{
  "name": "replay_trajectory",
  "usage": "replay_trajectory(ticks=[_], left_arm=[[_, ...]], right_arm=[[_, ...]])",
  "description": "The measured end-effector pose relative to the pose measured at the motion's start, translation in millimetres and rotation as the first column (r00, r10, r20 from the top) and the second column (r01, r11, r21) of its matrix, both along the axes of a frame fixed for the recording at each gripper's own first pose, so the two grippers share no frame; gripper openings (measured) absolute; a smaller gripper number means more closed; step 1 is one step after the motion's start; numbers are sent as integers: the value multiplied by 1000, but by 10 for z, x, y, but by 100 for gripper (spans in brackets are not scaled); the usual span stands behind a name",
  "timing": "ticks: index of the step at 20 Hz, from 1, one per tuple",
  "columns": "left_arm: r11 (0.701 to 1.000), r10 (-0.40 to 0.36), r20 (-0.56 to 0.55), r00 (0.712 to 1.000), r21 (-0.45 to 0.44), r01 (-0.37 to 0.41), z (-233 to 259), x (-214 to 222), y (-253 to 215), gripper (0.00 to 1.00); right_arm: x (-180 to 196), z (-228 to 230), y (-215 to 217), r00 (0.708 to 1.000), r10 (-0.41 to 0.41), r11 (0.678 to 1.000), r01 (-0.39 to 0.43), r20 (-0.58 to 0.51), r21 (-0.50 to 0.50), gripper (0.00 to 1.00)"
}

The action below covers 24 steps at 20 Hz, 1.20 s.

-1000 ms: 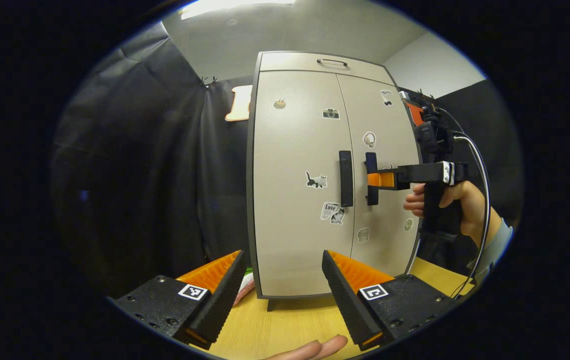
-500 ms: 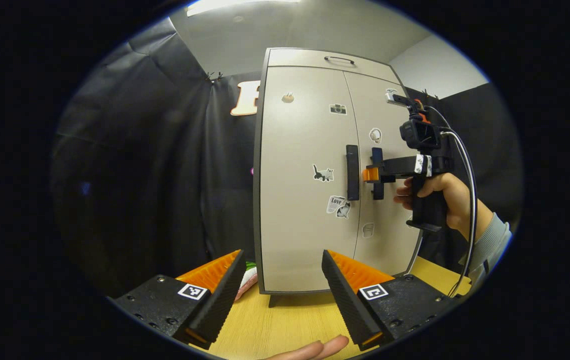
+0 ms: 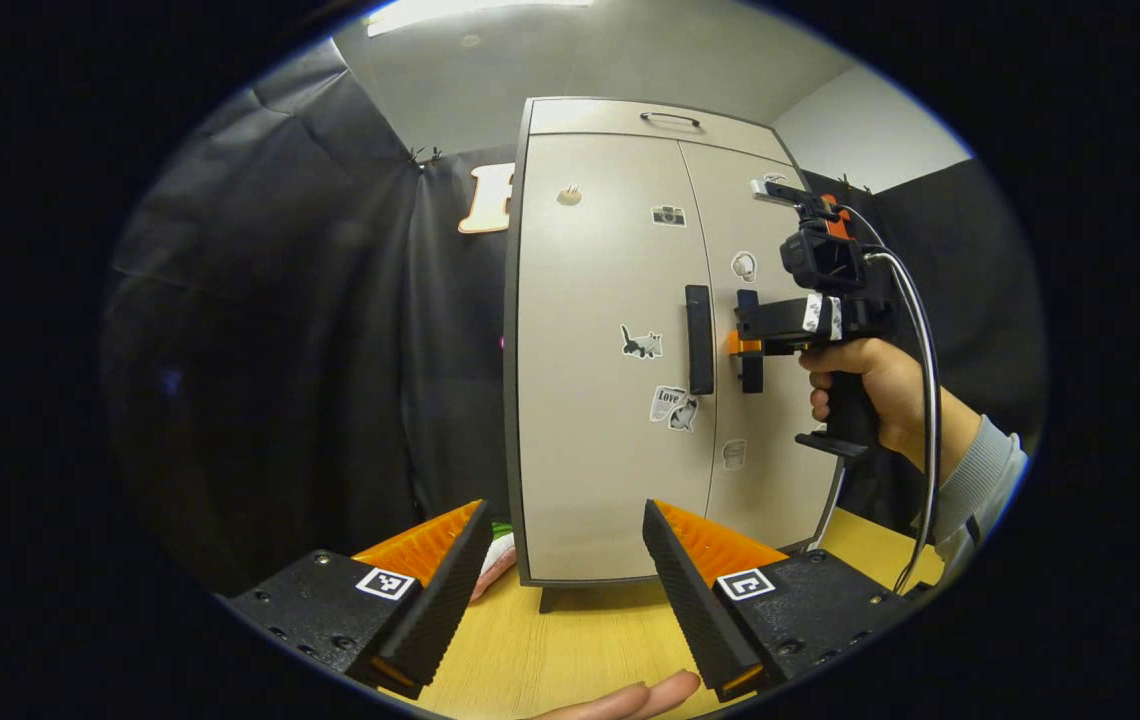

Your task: Open the right door of the double-door shoe cabinet with the right hand, and open the left door with the left hand.

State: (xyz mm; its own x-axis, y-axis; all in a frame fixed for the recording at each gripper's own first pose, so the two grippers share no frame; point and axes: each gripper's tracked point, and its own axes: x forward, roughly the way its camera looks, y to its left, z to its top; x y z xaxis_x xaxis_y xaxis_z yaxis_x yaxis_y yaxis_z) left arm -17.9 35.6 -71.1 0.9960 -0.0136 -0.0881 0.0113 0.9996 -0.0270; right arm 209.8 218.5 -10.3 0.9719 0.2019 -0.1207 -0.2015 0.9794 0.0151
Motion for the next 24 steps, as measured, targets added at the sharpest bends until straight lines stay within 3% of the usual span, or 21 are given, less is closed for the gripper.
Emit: replay_trajectory(ticks=[14,24], left_arm=[[1000,-2,34,999,-13,2,142,-56,-2,91],[999,-26,25,999,-23,27,147,-63,-129,94]], right_arm=[[-353,39,-78,983,176,984,-176,-53,4,23],[-580,53,-261,968,241,971,-240,-64,18,23]])
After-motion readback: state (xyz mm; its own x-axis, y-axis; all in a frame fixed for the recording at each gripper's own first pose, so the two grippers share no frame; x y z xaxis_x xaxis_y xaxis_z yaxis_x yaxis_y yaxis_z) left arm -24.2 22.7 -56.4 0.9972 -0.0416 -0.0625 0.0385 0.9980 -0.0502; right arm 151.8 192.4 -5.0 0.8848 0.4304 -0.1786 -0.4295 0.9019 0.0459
